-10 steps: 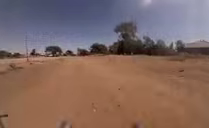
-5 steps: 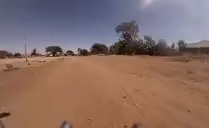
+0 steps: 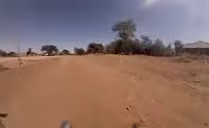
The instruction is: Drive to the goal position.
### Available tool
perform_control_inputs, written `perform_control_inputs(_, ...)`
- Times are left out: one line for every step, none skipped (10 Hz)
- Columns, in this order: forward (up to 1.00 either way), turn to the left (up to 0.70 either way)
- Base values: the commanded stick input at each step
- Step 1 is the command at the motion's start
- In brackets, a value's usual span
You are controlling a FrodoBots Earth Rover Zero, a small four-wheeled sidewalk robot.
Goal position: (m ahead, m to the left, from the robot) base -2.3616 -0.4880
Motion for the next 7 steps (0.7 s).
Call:
perform_control_inputs(0.7,-0.27)
perform_control_inputs(0.7,-0.27)
perform_control_inputs(0.7,-0.27)
perform_control_inputs(0.7,-0.27)
perform_control_inputs(0.7,-0.27)
perform_control_inputs(0.7,-0.27)
perform_control_inputs(0.7,-0.27)
